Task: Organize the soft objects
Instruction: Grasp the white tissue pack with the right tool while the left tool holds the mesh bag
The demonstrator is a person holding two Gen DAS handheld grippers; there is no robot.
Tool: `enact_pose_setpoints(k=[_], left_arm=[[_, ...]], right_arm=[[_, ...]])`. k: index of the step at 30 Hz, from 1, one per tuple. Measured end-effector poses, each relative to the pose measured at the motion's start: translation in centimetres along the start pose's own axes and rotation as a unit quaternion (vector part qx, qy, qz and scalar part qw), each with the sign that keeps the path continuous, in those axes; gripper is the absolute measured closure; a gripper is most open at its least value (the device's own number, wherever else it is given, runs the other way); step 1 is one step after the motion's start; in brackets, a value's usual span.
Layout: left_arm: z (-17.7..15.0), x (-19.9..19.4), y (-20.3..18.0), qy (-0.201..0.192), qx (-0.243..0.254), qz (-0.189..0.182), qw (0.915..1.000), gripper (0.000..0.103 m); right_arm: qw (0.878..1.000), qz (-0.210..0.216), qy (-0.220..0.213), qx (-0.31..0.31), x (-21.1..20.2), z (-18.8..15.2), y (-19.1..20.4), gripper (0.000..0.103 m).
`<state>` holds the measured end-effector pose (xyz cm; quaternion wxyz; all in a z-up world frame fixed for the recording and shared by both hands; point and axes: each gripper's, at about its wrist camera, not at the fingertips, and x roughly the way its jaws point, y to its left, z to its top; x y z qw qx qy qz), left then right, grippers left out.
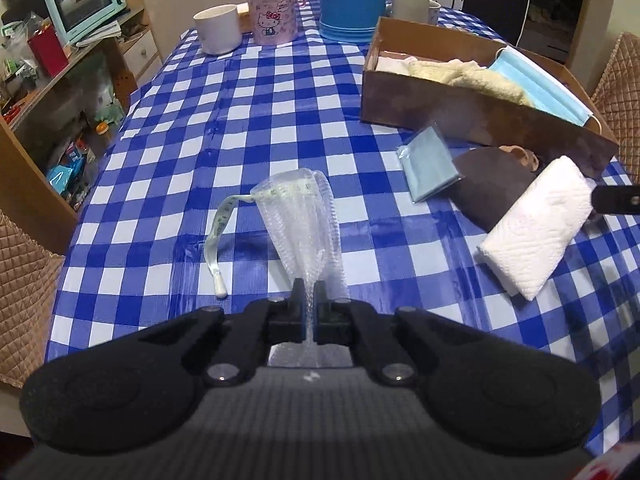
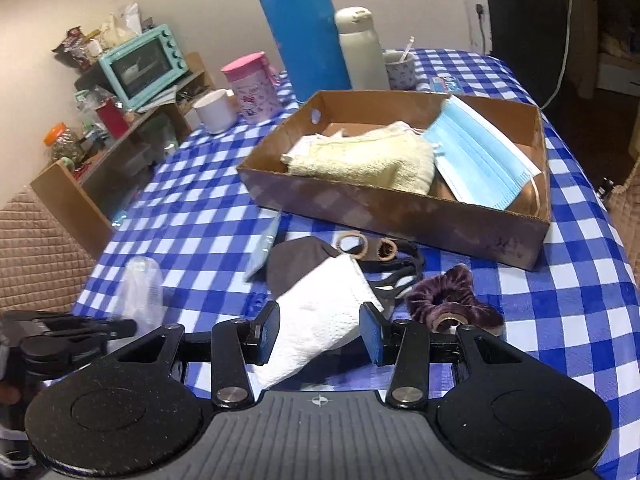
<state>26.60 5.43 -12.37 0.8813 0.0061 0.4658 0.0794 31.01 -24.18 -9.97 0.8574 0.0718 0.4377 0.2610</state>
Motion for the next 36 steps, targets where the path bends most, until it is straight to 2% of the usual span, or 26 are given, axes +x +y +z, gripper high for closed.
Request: enact_pose_setpoints(k=[7, 11, 14, 15, 16, 17, 20, 25, 29, 33, 34, 35, 36], left_arm=[[-0.2, 0.0, -0.1, 0.004, 0.003, -0.005, 1.0000, 0.101], [-0.2, 0.1, -0.2, 0.005, 0.010, -0.007, 0.9999, 0.101], [-0.2, 0.2, -0.4, 0.009, 0.017, -0.005, 0.9998, 0.101], [-0.1, 0.2, -0.5, 0.010, 0.019, -0.003, 0.9998, 0.101], [-0.1, 0.2, -0.5, 0.010, 0.021, -0.002, 0.9997, 0.101], [-0.1, 0.2, -0.5, 0.010, 0.022, -0.003, 0.9997, 0.101], [0.0, 0.0, -0.6, 0.008, 0.026, -0.003, 0.9996, 0.101], [0.1, -0.3, -0.9, 0.004, 0.034, -0.003, 0.9994, 0.101], [0.2, -0.6, -1.0, 0.002, 0.037, -0.002, 0.9993, 0.101], [0.1, -0.7, -1.2, 0.002, 0.037, -0.002, 0.9993, 0.101], [0.1, -0.7, -1.2, 0.002, 0.038, -0.002, 0.9993, 0.101], [0.1, -0.8, -1.2, 0.002, 0.038, -0.002, 0.9993, 0.101], [0.1, -0.8, -1.3, 0.002, 0.039, -0.003, 0.9992, 0.101]], right_arm=[[0.999, -0.017, 0.006, 0.051, 1.4, -0.5, -1.4, 0.059], [0.996, -0.007, -0.003, 0.089, 2.1, 0.0, -2.2, 0.059], [0.997, 0.005, -0.005, 0.079, 2.2, 0.2, -1.8, 0.060], [0.998, 0.000, -0.009, 0.068, 2.1, 0.2, -1.5, 0.065], [0.998, -0.003, -0.011, 0.054, 2.0, 0.2, -1.2, 0.087], [0.999, -0.003, -0.009, 0.045, 2.0, 0.2, -1.0, 0.094], [0.999, 0.004, -0.021, 0.036, 1.4, -0.1, -0.8, 0.099], [0.999, 0.015, -0.038, 0.030, 0.3, -0.1, -0.6, 0.101], [0.999, 0.024, -0.023, 0.025, -0.3, 0.0, -0.7, 0.101], [0.997, 0.017, 0.000, 0.069, -0.4, -0.9, -2.1, 0.098], [0.996, 0.020, 0.010, 0.082, -0.4, -1.3, -2.5, 0.090], [0.995, 0.024, 0.018, 0.097, -0.4, -1.8, -2.8, 0.074], [0.993, 0.030, 0.023, 0.112, -0.3, -2.3, -3.1, 0.065]])
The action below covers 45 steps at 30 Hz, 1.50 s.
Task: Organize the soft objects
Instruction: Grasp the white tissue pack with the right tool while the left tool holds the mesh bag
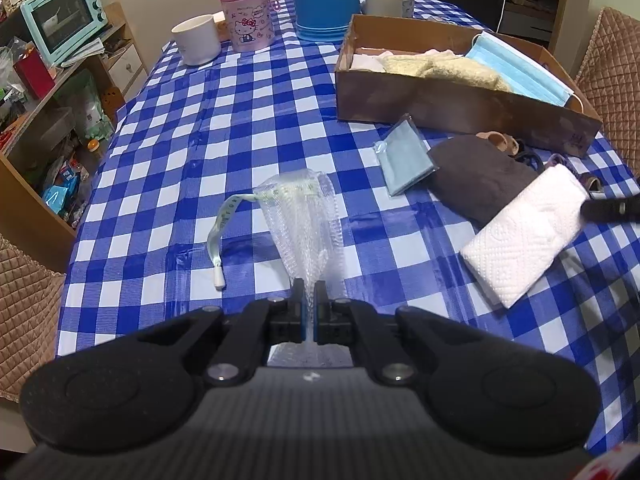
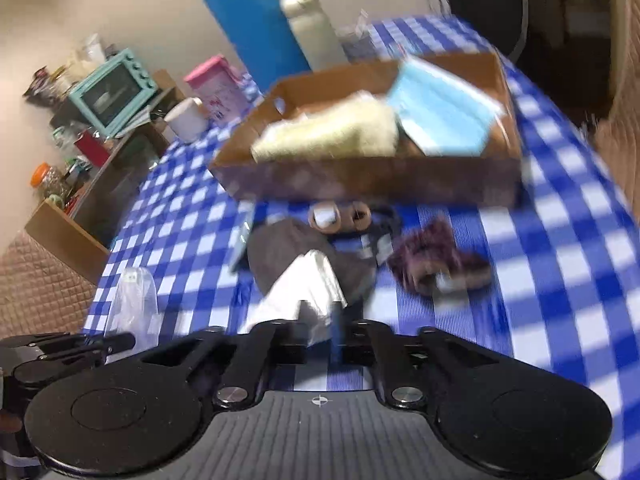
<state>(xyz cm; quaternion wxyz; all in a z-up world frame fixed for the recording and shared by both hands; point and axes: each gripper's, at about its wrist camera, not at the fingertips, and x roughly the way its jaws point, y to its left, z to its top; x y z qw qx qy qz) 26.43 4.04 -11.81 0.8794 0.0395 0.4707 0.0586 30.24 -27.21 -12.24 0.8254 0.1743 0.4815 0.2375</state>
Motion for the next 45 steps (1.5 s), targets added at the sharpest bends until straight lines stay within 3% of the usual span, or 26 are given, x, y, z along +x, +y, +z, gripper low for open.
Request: enact_pose_setpoints(k=[1, 2, 8, 18, 19, 21, 22, 24, 27, 30, 31, 32, 34, 43, 45], left_arm=[[0.0, 0.0, -0.1, 0.001, 0.001, 0.000, 1.0000, 0.101], [0.0, 0.0, -0.1, 0.001, 0.002, 0.000, 1.0000, 0.101], [-0.1, 0.4, -0.4, 0.009, 0.006, -0.003, 0.9999, 0.101], [-0.2, 0.8, -0.3, 0.018, 0.005, -0.004, 0.9998, 0.100], [-0.2, 0.9, -0.3, 0.019, 0.005, -0.005, 0.9998, 0.100], [-0.2, 0.9, -0.4, 0.019, 0.007, -0.008, 0.9998, 0.100], [-0.2, 0.9, -0.5, 0.019, 0.009, -0.009, 0.9997, 0.100], [-0.2, 0.8, -0.6, 0.017, 0.012, -0.011, 0.9997, 0.100], [-0.2, 0.7, -0.6, 0.017, 0.012, -0.012, 0.9997, 0.100], [-0.2, 0.6, -0.4, 0.016, 0.009, -0.012, 0.9998, 0.100], [-0.2, 0.6, -0.4, 0.015, 0.009, -0.012, 0.9998, 0.100], [-0.2, 0.6, -0.4, 0.015, 0.008, -0.012, 0.9998, 0.100], [-0.2, 0.5, -0.3, 0.014, 0.008, -0.011, 0.9998, 0.100], [-0.8, 0.1, -0.4, 0.019, 0.004, -0.011, 0.9998, 0.100], [-1.0, 0.0, -0.4, 0.020, 0.002, -0.010, 0.9997, 0.100]], right_arm=[[1.000, 0.003, 0.003, 0.012, 0.1, -0.3, -0.3, 0.053], [1.000, 0.009, 0.007, 0.027, 0.2, -0.7, -0.5, 0.053], [0.990, 0.053, 0.043, 0.122, 2.7, -2.2, -1.1, 0.053], [0.979, 0.058, 0.019, 0.196, 4.7, -2.1, -1.9, 0.053], [0.979, 0.056, 0.015, 0.195, 4.7, -2.0, -1.9, 0.055], [0.980, 0.045, 0.024, 0.191, 5.2, -2.0, -1.7, 0.080], [0.979, 0.042, 0.035, 0.194, 5.5, -2.1, -1.8, 0.100], [0.979, 0.040, 0.041, 0.193, 5.5, -2.4, -2.1, 0.102], [0.989, 0.051, 0.045, 0.128, 4.1, -2.4, -1.3, 0.102], [1.000, 0.000, 0.019, -0.003, 1.9, -2.0, 0.1, 0.095], [0.999, -0.015, 0.011, -0.033, 1.5, -1.8, 0.2, 0.077], [0.998, -0.027, 0.001, -0.060, 1.1, -1.6, 0.1, 0.052], [0.994, -0.040, -0.025, -0.100, 0.8, -1.1, -0.3, 0.039], [0.983, 0.026, 0.000, -0.183, 4.8, 0.4, -0.2, 0.038], [0.980, 0.042, 0.014, -0.196, 5.0, 0.1, 0.0, 0.057]])
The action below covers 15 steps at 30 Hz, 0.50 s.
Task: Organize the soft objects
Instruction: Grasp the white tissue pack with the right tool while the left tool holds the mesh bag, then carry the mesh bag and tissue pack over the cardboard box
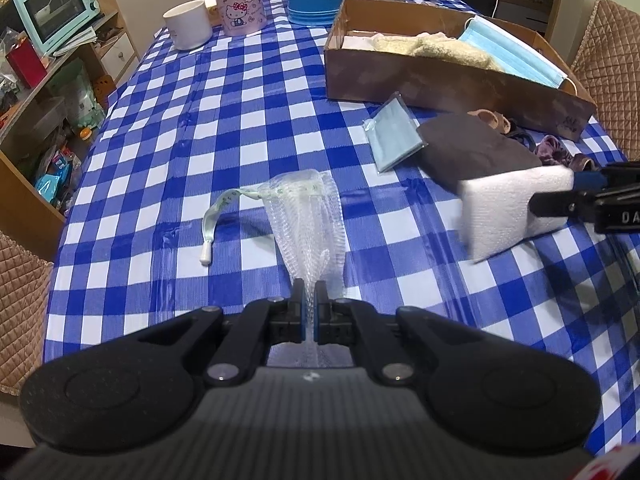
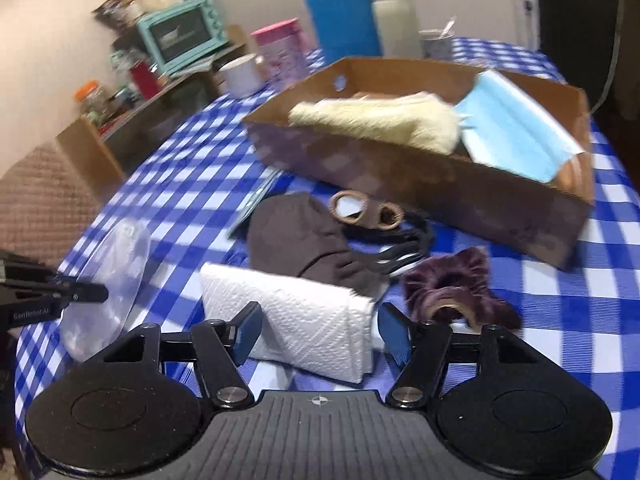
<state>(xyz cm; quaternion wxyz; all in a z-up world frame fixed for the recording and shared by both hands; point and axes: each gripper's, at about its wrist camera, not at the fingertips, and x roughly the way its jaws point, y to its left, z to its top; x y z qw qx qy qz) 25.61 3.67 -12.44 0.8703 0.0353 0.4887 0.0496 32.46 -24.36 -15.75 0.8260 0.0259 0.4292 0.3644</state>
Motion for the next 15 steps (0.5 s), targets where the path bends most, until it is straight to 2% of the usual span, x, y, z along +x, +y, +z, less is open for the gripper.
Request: enact_pose_setpoints(k=[1, 2, 4, 8, 15], left_arm=[[-0.1, -0.1, 0.0, 0.000, -0.001, 0.000, 1.0000, 0.100], [-0.1, -0.1, 0.0, 0.001, -0.003, 0.001, 1.0000, 0.100], [-0.3, -0.1, 0.0, 0.001, -0.004, 0.002, 1.0000, 0.100], [-0.3, -0.3, -0.1, 0.001, -0.004, 0.004, 1.0000, 0.100], [0.2, -1.4, -0.5, -0.010, 0.010, 0.016, 0.9998, 0.100]], right_arm=[[1.000, 0.001, 0.006, -0.005, 0.1, -0.1, 0.1, 0.073], [1.000, 0.001, 0.005, -0.007, 0.0, -0.4, 0.3, 0.083], [1.000, 0.011, -0.001, -0.001, -0.7, -1.0, 0.3, 0.092], [0.999, 0.024, -0.018, 0.022, -2.4, -1.6, 0.6, 0.096], [0.996, 0.031, -0.055, 0.059, -5.9, -1.4, 1.3, 0.097]])
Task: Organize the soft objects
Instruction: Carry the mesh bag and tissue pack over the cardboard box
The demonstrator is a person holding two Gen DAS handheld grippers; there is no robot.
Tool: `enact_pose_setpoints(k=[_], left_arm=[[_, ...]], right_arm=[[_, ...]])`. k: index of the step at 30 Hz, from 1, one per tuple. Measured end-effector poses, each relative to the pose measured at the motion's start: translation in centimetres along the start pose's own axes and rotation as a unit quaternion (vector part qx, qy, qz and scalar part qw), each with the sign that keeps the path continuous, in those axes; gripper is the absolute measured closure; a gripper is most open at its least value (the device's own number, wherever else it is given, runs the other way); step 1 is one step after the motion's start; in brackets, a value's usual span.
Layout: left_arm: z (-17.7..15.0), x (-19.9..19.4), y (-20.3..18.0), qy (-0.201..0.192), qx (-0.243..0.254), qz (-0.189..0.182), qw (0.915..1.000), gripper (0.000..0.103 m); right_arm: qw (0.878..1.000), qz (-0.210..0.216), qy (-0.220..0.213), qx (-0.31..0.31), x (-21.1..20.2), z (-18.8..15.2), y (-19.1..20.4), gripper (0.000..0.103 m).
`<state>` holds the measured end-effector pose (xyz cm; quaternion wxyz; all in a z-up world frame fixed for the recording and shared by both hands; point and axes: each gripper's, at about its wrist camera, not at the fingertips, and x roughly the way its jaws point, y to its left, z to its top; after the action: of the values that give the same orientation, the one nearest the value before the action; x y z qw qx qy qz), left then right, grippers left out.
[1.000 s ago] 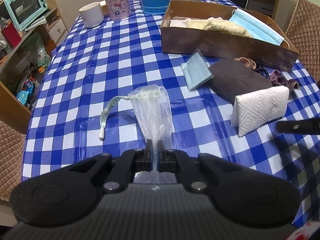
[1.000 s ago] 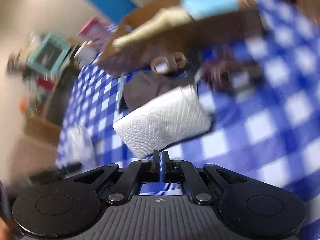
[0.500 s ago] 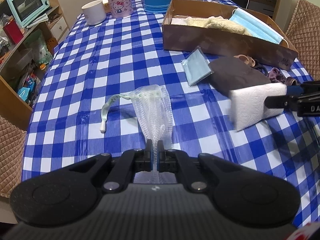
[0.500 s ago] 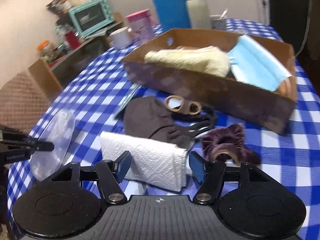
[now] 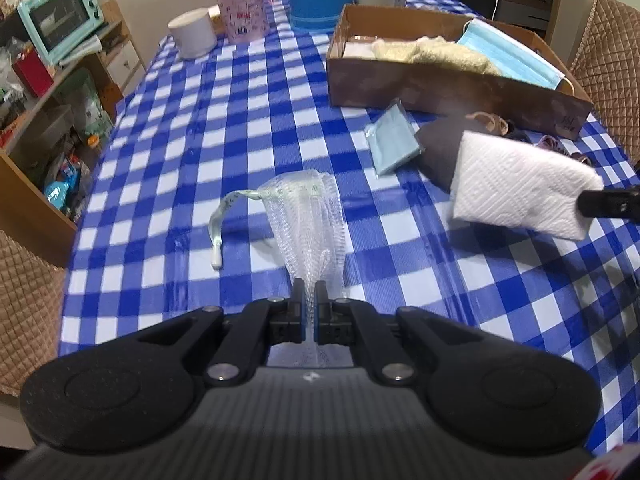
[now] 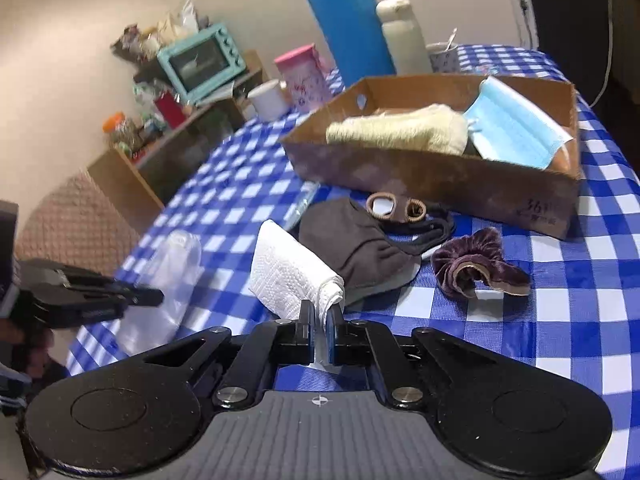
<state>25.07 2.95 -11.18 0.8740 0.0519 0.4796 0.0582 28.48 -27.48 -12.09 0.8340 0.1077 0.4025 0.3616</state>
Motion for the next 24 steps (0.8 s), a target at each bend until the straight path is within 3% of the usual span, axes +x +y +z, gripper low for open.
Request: enact_pose_setpoints(k=[13, 24], left_arm=[[6.0, -4.1, -1.5, -0.092, 0.067, 0.003, 0.9935, 0.100], [15.2, -4.0, -4.6, -0.153, 0.106, -0.052, 0.9810, 0.100]], right_arm=[[0.997, -0.038, -0.064, 0.036, -4.4, 3.8, -0.7, 0.097], [0.989, -0.065, -0.119, 0.059, -5.8, 8.4, -2.9, 0.097]])
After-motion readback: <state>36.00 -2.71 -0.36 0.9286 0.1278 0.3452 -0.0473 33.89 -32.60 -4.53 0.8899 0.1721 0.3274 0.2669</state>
